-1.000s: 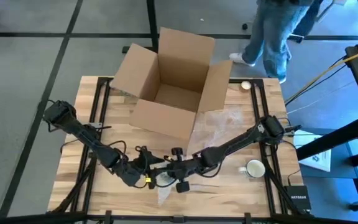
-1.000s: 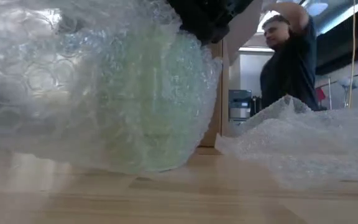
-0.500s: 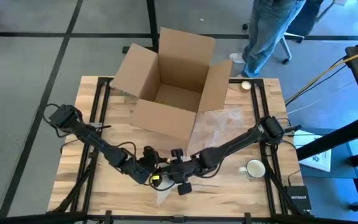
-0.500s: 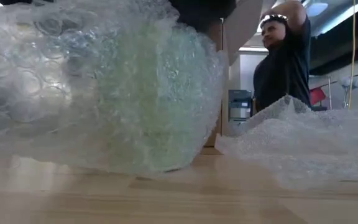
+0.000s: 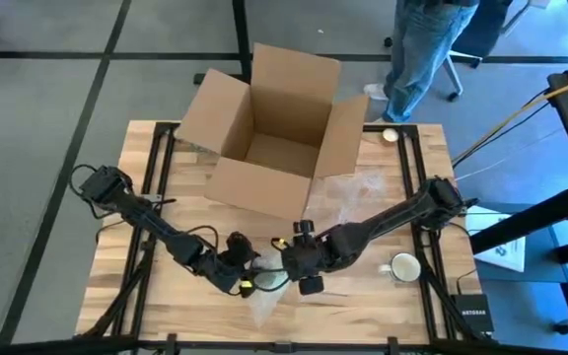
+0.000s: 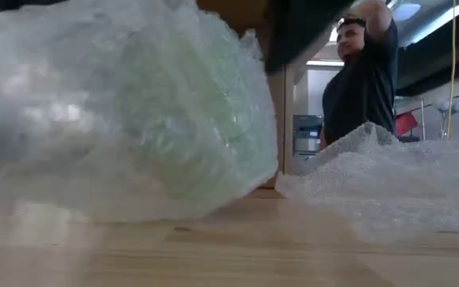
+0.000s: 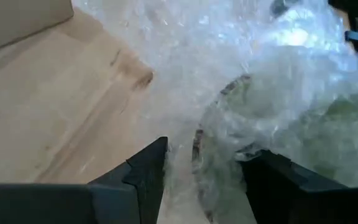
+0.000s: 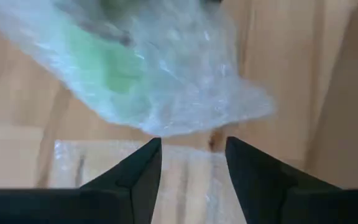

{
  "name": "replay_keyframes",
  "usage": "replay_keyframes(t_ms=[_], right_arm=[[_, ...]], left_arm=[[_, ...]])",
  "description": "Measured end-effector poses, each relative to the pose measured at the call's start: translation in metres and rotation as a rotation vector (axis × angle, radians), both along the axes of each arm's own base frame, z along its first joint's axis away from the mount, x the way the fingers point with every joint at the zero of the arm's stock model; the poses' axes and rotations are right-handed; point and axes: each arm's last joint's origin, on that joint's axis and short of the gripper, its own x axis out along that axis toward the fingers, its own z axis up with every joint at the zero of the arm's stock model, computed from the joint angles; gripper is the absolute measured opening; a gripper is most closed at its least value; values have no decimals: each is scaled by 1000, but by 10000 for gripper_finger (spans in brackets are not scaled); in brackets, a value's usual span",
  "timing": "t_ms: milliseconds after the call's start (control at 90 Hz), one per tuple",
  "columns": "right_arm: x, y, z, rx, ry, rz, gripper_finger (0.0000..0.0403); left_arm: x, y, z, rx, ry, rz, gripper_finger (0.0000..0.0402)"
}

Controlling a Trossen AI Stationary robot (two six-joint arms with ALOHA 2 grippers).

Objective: Wrap mug
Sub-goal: Wrap the green mug with bubble wrap

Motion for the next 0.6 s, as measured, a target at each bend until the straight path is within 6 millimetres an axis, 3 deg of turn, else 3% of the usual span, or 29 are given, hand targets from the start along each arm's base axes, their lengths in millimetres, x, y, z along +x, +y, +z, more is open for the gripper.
replay_keyframes(t_ms=[89, 200, 333, 600], right_arm=[[-4, 5, -24, 104, 11, 4, 166], [-3, 15, -46, 197, -119, 9, 166], [4, 15, -55, 214, -313, -34, 166], [19, 9, -92, 165, -417, -79, 166]], left_arm=[[0, 0, 3, -6, -10, 0, 170], [-1, 1, 9, -21, -30, -3, 170], [2, 2, 9, -49, -13, -47, 170], [16, 11, 14, -123, 74, -125, 170]])
